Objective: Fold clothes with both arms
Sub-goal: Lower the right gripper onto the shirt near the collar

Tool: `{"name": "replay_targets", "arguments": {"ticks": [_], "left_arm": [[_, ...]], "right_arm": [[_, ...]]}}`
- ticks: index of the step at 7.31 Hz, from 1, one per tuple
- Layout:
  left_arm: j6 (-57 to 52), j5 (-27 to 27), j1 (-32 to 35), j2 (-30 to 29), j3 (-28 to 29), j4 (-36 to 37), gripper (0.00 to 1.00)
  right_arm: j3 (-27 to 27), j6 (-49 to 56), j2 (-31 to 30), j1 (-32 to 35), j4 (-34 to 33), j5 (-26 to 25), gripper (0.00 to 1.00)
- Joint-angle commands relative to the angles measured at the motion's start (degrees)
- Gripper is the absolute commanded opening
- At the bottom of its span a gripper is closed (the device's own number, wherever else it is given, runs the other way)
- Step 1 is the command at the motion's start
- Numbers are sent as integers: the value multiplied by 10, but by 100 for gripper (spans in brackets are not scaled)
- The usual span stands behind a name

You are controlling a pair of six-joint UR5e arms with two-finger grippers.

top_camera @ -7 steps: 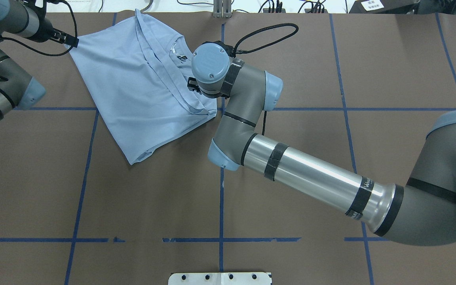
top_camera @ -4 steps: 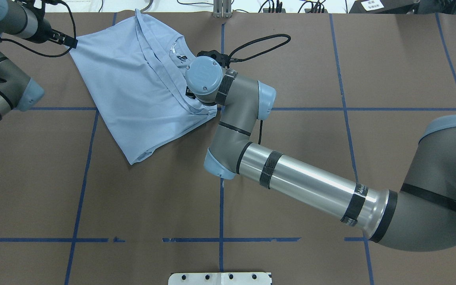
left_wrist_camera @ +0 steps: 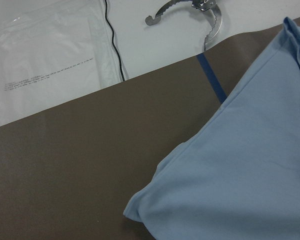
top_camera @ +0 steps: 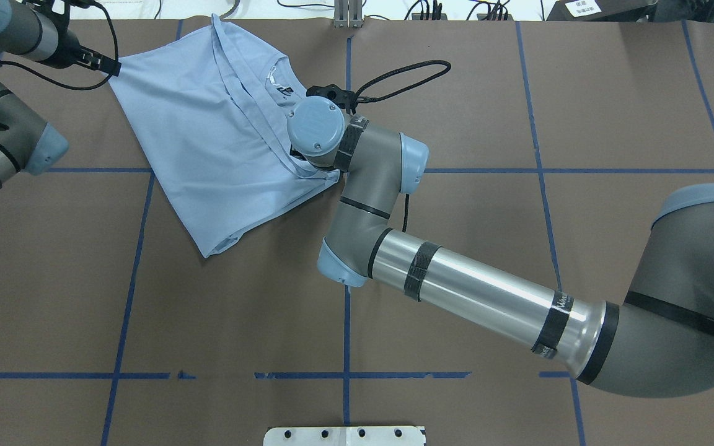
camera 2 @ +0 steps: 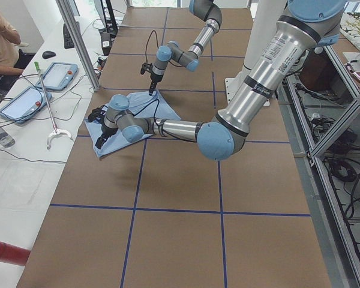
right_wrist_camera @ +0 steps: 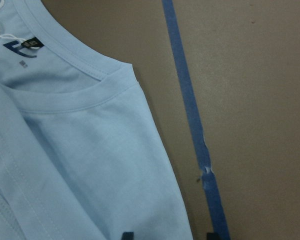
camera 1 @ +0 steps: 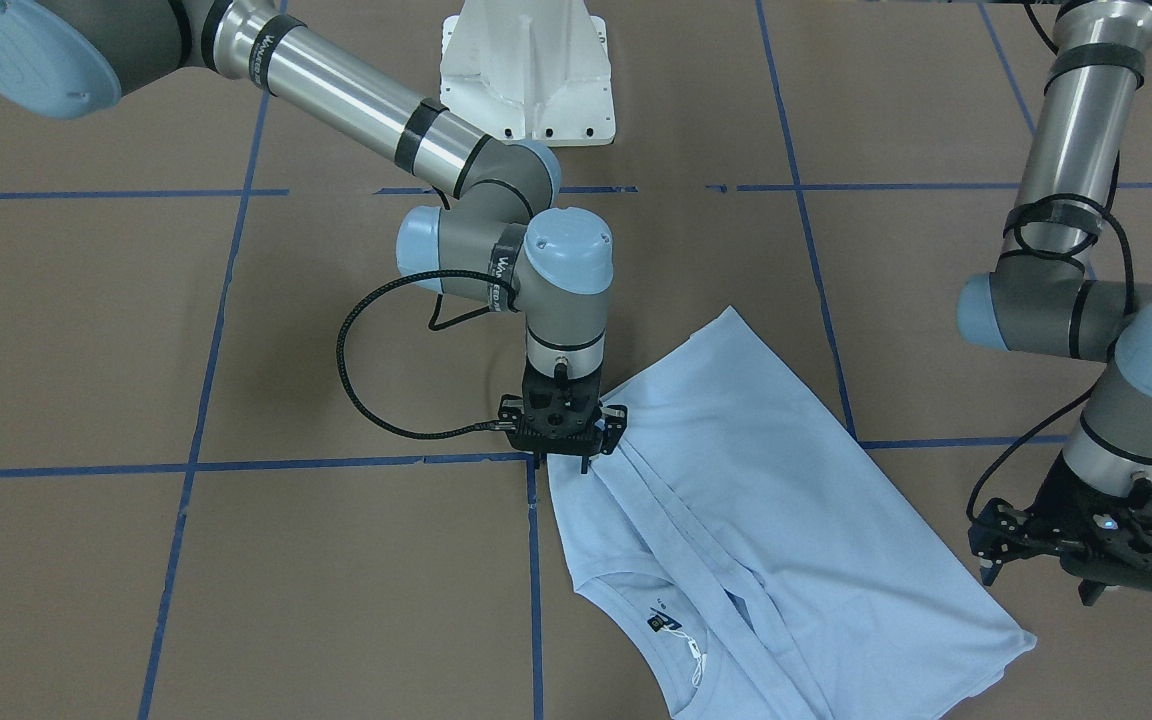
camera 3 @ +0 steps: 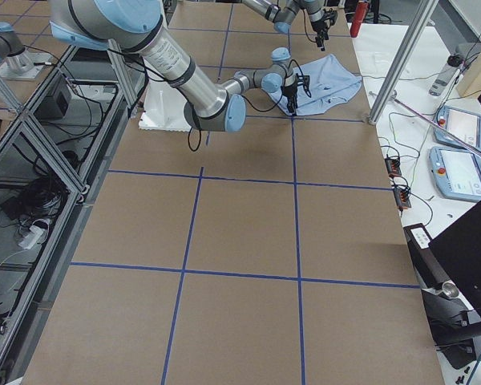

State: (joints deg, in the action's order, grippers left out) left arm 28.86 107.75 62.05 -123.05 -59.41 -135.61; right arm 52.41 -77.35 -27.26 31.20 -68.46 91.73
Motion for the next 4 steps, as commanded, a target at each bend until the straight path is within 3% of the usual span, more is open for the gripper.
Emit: {"name": "replay_targets", "arguments": {"ticks": [1, 3, 4], "left_arm": [[0, 0, 0, 0, 0, 0, 100], [0, 0, 0, 0, 0, 0, 100], [0, 0, 0, 0, 0, 0, 100]], "right_arm": [[0, 0, 0, -2, 0, -1, 22], [0, 2, 0, -2, 0, -1, 19], [0, 2, -1, -2, 0, -1, 0]]}}
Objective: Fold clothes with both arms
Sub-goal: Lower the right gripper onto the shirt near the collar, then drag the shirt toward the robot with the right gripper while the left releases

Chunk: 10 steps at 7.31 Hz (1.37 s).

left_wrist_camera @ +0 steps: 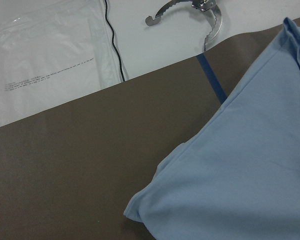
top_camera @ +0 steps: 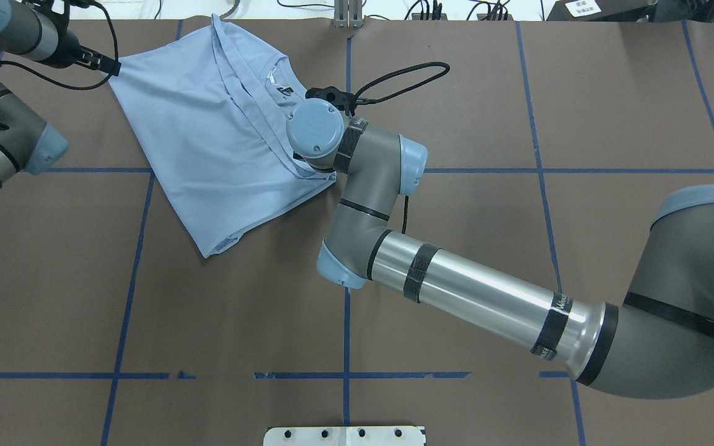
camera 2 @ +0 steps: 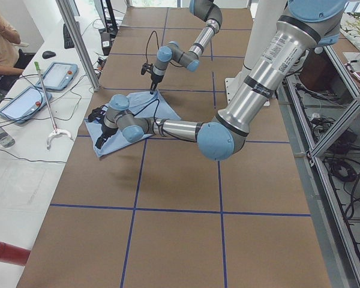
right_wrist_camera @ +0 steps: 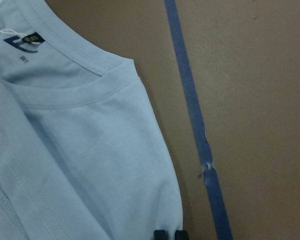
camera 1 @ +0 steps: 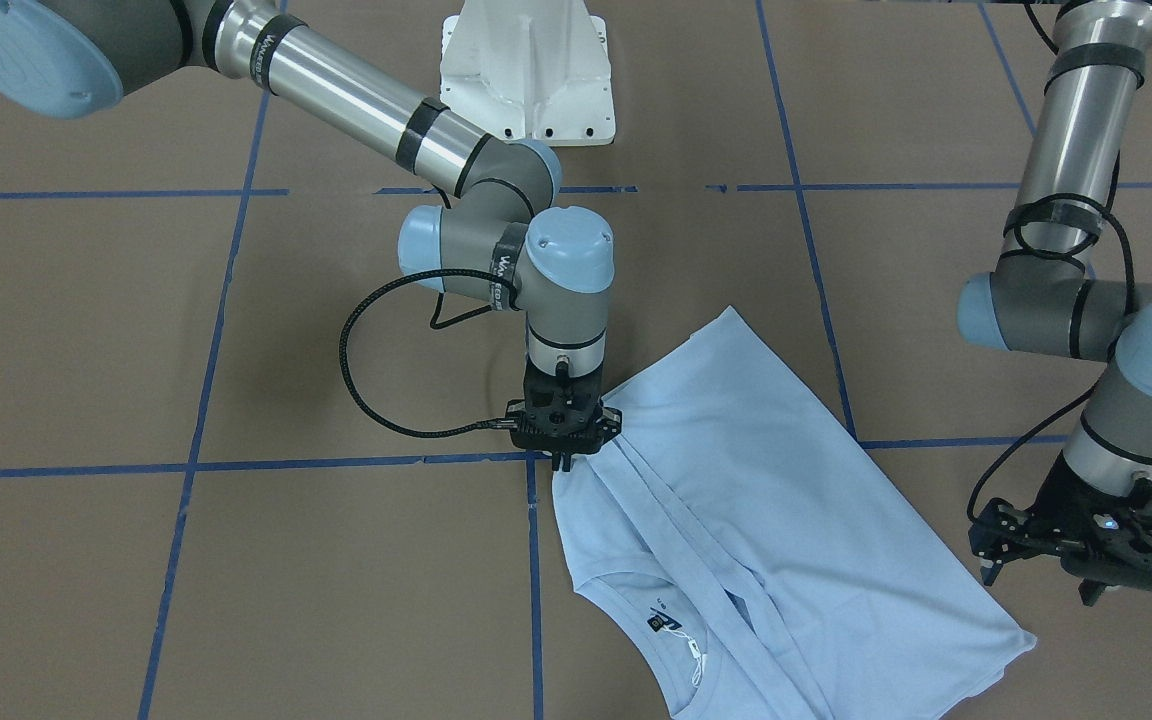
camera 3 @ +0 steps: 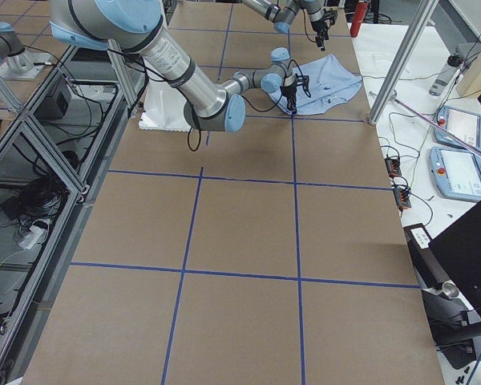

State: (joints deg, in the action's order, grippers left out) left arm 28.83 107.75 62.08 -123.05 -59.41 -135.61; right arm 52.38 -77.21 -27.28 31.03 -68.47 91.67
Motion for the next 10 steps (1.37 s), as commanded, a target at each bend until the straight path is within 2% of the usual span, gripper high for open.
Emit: {"name": "replay_targets", "arguments": {"ticks": [1, 3, 4, 7, 9, 10], "left_arm": [[0, 0, 0, 0, 0, 0, 100], [1, 0, 0, 0, -4, -2, 100], [1, 0, 0, 8, -13, -2, 100], [1, 1, 0, 9, -23, -2, 100], [1, 12, 0, 10, -23, -2, 100], [0, 12, 0, 10, -24, -2, 100]], "right_arm": [[0, 2, 0, 3, -1, 1, 0], [9, 39, -7, 31, -5, 31, 0], [51, 41, -39, 34, -7, 38, 0], [301, 41, -231, 33, -47, 52, 0], [449, 40, -343, -2, -75, 39, 0], [534, 37, -418, -44, -80, 13, 0]]}}
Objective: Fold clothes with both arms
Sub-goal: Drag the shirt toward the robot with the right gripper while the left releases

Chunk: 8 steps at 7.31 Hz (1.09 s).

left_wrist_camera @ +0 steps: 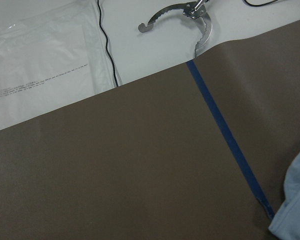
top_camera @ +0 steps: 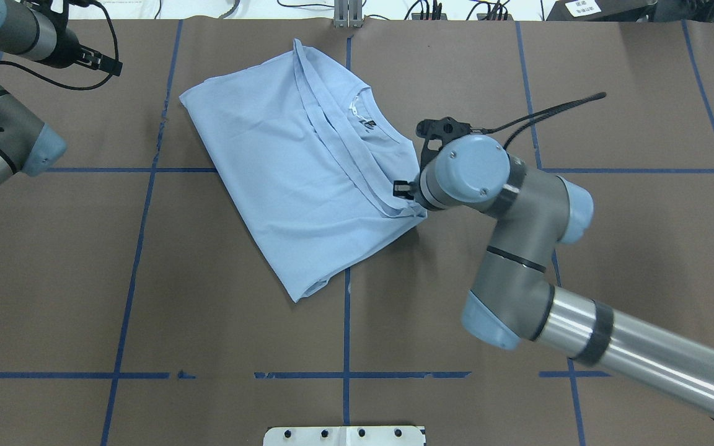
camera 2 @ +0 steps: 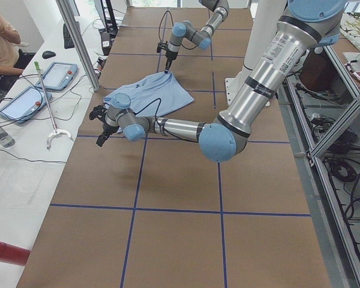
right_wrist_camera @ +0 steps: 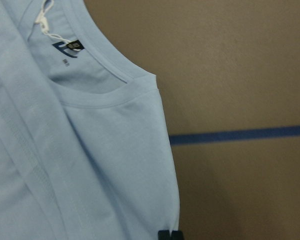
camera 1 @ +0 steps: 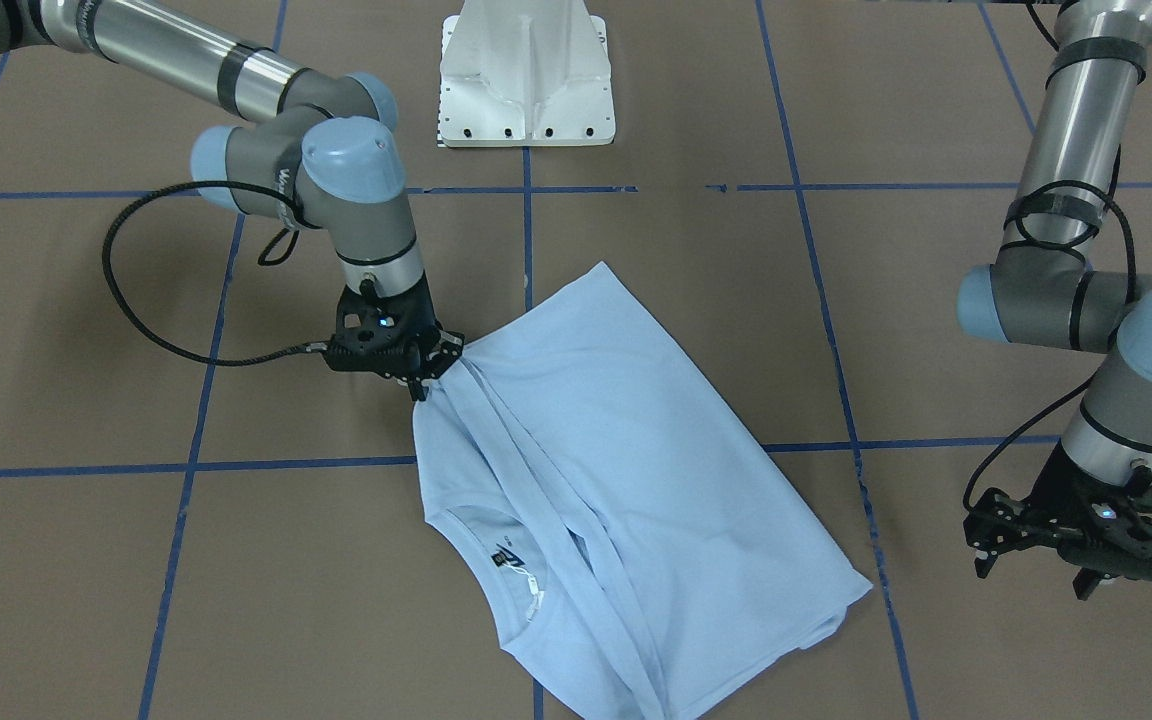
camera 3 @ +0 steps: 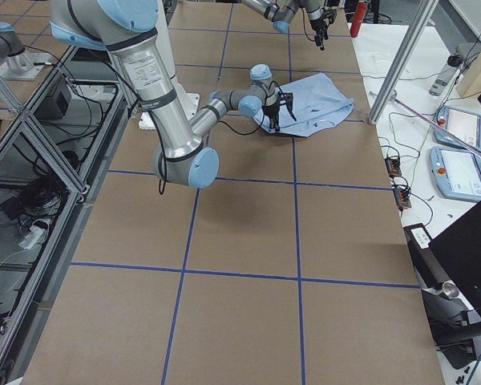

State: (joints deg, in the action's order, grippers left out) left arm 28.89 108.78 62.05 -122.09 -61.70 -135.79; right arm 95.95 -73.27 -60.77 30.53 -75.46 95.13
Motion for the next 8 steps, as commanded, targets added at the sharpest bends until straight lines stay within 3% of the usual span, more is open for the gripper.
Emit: {"name": "replay_targets", "arguments": {"ticks": [1, 2, 3, 5, 6, 7, 8], "left_arm": [[-1, 3, 0, 0, -1, 0, 100], [-1, 4, 0, 2, -2, 0, 100], [-1, 11, 0, 3, -3, 0, 100], [-1, 12, 0, 3, -3, 0, 100], [-1, 12, 0, 3, -3, 0, 100], [-1, 12, 0, 3, -4, 0, 100], [0, 12, -1, 3, -4, -1, 100]], "right_arm": [[158, -10, -139, -73, -11, -47, 0], [205, -39, -184, -114, -11, -76, 0], [218, -82, -202, -173, -11, -131, 0], [220, -138, -201, -249, -11, -201, 0], [220, -140, -201, -258, -11, -210, 0], [218, -139, -203, -258, -11, -211, 99], [220, -137, -194, -257, -11, -205, 100]]}}
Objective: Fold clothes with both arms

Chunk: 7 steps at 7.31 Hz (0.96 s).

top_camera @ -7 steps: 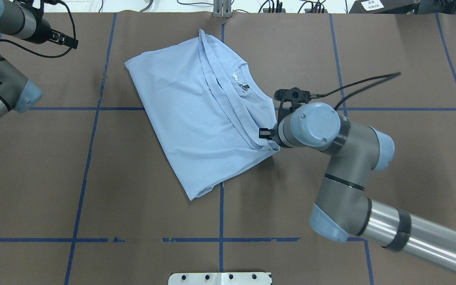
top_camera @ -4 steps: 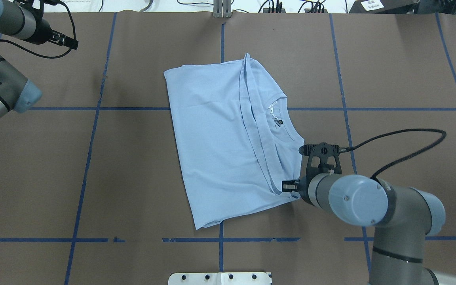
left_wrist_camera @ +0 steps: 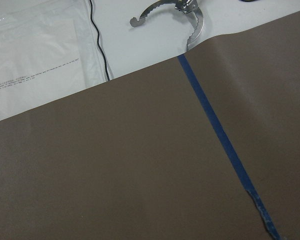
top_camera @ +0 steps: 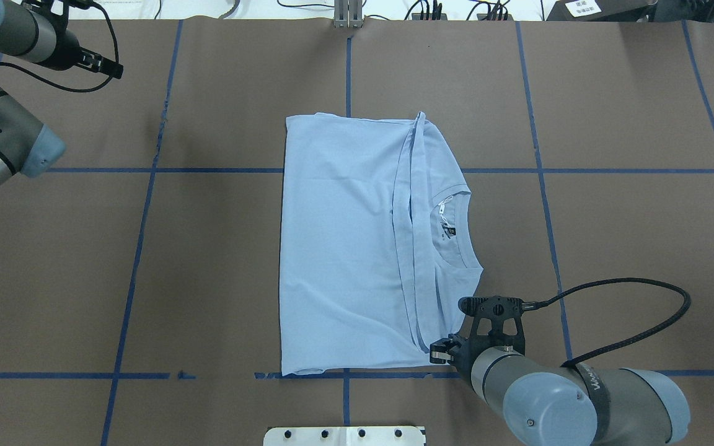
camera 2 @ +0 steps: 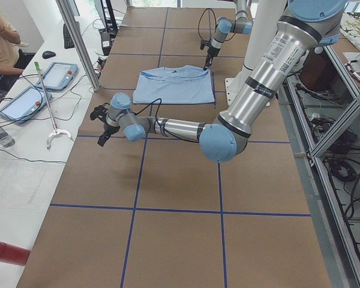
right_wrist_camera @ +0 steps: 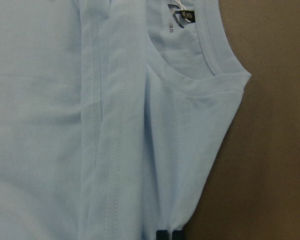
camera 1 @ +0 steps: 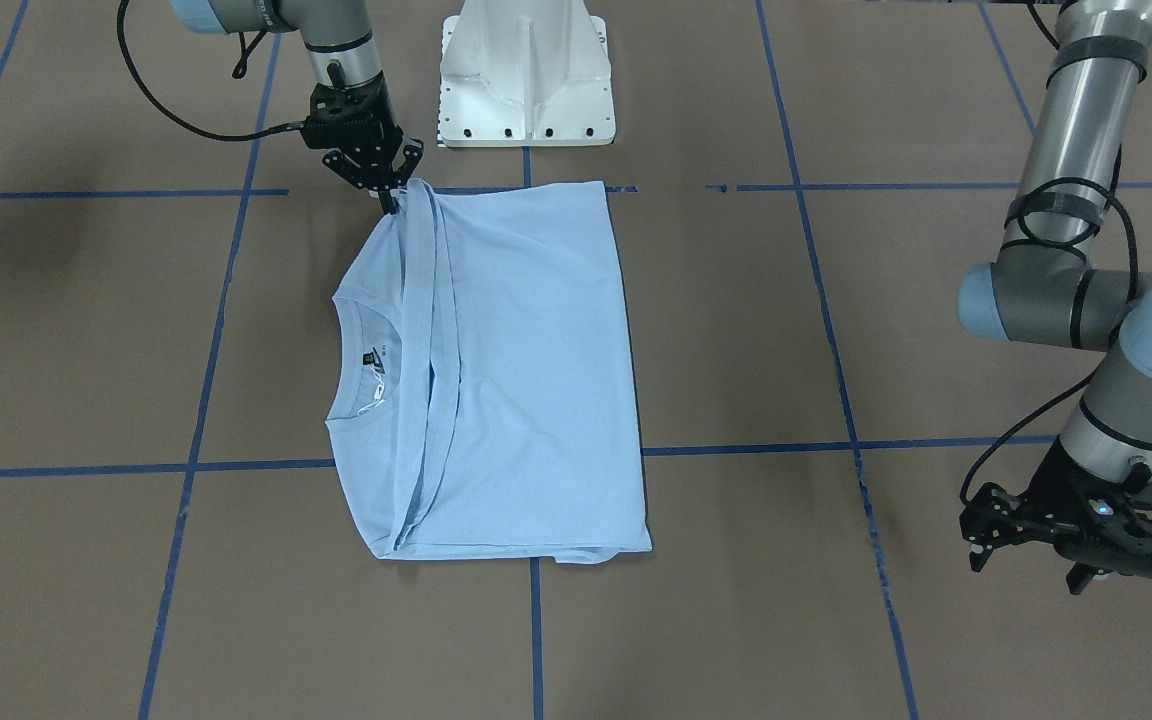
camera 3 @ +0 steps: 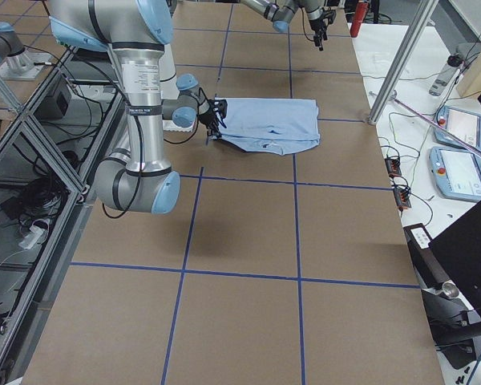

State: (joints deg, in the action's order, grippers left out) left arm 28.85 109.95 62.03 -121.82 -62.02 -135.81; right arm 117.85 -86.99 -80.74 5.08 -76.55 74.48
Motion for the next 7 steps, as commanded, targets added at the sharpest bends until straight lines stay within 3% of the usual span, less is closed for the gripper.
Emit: {"name": "replay_targets", "arguments": {"ticks": [1, 3, 4, 6, 7], "left_arm": [[0, 0, -1, 0, -3, 0, 100], [1, 0, -3, 12, -15, 0, 100], [1, 0, -4, 14, -15, -1, 100], [1, 0, -5, 16, -16, -1, 100], [1, 0, -5, 16, -16, -1, 100]], "right_arm": [[-3, 12, 6, 6, 0, 21, 100], [-2, 88, 17, 14, 1, 30, 100], [1, 95, 17, 9, 1, 30, 95], [1, 140, 18, 2, 2, 24, 79], [0, 141, 18, -1, 2, 24, 62]]}}
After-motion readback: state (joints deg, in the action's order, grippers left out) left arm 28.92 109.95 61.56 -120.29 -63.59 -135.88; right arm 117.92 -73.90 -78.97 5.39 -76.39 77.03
